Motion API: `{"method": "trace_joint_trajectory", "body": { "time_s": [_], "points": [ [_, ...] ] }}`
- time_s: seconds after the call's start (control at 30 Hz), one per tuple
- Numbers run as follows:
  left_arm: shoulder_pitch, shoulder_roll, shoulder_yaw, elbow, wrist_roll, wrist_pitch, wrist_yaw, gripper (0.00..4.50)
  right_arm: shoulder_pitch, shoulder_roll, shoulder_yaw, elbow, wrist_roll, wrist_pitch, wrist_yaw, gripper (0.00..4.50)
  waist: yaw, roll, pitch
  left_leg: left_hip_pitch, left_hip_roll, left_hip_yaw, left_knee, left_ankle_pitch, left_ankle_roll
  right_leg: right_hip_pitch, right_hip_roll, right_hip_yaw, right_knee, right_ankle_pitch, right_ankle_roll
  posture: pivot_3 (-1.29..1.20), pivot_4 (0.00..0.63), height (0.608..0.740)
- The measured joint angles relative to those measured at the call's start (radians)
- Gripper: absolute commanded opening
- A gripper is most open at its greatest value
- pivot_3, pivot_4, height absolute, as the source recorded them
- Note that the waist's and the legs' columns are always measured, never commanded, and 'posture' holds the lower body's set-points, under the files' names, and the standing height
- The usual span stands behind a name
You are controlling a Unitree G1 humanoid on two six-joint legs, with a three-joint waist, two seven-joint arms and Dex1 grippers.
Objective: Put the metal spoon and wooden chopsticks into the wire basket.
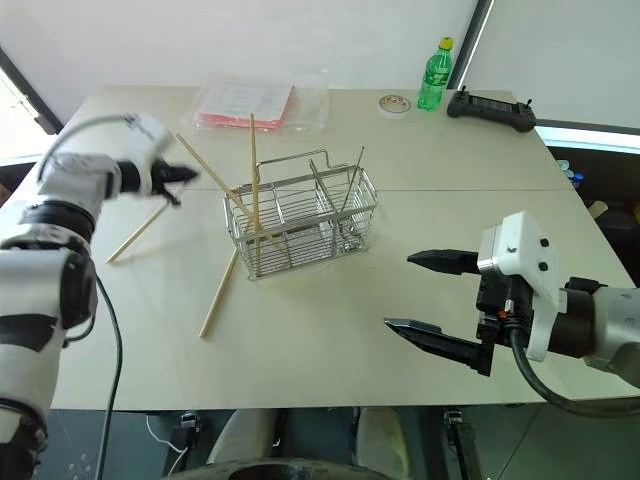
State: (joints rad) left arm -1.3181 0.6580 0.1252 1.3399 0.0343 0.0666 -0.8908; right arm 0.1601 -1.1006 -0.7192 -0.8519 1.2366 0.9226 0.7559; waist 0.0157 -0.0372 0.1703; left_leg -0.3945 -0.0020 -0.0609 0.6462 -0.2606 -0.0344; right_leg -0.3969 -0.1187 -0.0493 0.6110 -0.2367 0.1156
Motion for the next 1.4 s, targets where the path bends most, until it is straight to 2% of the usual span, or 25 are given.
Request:
{"method": "trace_joint_trajectory", "body": {
  "time_s": [0.17,0.3,0.43,0.57,0.7,0.83,1.07,1.2,1.4],
  "points": [
    [-0.172,0.031,0.199,-0.147,-0.237,0.134,-0.087,0.07,0.012,0.004,-0.001,-0.002,-0.005,-0.007,-0.006,4.5,-0.002,0.0,0.0,0.001,-0.001,0.001,-0.001,0.0,0.0,0.001,-0.001,0.0,-0.001,-0.001,0.001,0.0,0.15,0.69],
    [-0.189,0.021,0.253,-0.368,-0.38,0.317,-0.136,0.07,0.029,0.014,-0.001,-0.001,-0.014,-0.013,-0.013,4.5,-0.003,0.002,0.001,0.002,0.0,0.001,-0.002,0.0,-0.001,0.002,-0.001,-0.001,0.0,-0.001,0.001,0.0,0.15,0.69],
    [-0.183,-0.047,0.267,-0.655,-0.521,0.497,-0.102,0.07,0.032,0.015,-0.001,0.001,-0.018,-0.017,-0.013,4.5,-0.001,0.002,0.001,0.004,0.0,0.0,0.0,0.0,-0.001,0.005,-0.001,-0.001,-0.001,-0.001,0.001,0.0,0.15,0.69],
    [-0.1,-0.137,0.26,-0.939,-0.642,0.633,-0.028,0.07,0.032,0.017,0.0,0.003,-0.022,-0.02,-0.012,4.5,-0.002,0.005,0.0,0.005,0.0,0.0,0.0,0.001,-0.002,0.007,-0.001,-0.001,-0.001,-0.001,0.001,0.0,0.15,0.69],
    [-0.029,-0.206,0.247,-1.093,-0.73,0.734,0.053,0.07,0.032,0.017,-0.001,0.005,-0.025,-0.022,-0.011,4.5,-0.003,0.005,0.0,0.005,0.0,0.0,0.0,0.001,-0.002,0.006,0.0,-0.001,0.0,-0.001,0.001,0.0,0.15,0.69],
    [0.082,-0.232,0.214,-1.232,-0.791,0.797,0.1,0.07,0.031,0.021,-0.007,0.014,-0.025,-0.027,-0.023,4.5,-0.004,0.007,-0.001,0.006,-0.001,0.0,0.0,0.001,-0.002,0.006,0.0,0.0,0.0,-0.001,0.001,0.0,0.15,0.69],
    [0.227,-0.228,0.189,-1.348,-0.844,0.846,0.149,0.07,0.029,0.021,-0.015,0.019,-0.017,-0.034,-0.035,4.5,-0.001,0.007,0.0,0.005,-0.001,0.0,0.001,0.001,-0.002,0.007,0.0,0.0,-0.001,-0.003,-0.003,0.0,0.15,0.69],
    [0.336,-0.265,0.17,-1.436,-0.877,0.85,0.199,0.07,0.006,0.022,-0.014,0.034,-0.013,-0.04,-0.048,4.5,0.001,0.007,-0.001,0.004,-0.001,0.0,0.001,0.001,-0.002,0.008,0.0,0.0,-0.003,-0.003,-0.003,0.0,0.15,0.69],
    [0.429,-0.277,0.125,-1.465,-0.879,0.845,0.236,0.07,-0.015,0.023,-0.005,0.05,0.007,-0.047,-0.067,4.5,0.0,0.007,-0.001,0.004,-0.001,0.0,0.001,0.001,-0.002,0.008,0.0,0.0,-0.004,-0.003,-0.004,0.0,0.15,0.69]
  ]
}}
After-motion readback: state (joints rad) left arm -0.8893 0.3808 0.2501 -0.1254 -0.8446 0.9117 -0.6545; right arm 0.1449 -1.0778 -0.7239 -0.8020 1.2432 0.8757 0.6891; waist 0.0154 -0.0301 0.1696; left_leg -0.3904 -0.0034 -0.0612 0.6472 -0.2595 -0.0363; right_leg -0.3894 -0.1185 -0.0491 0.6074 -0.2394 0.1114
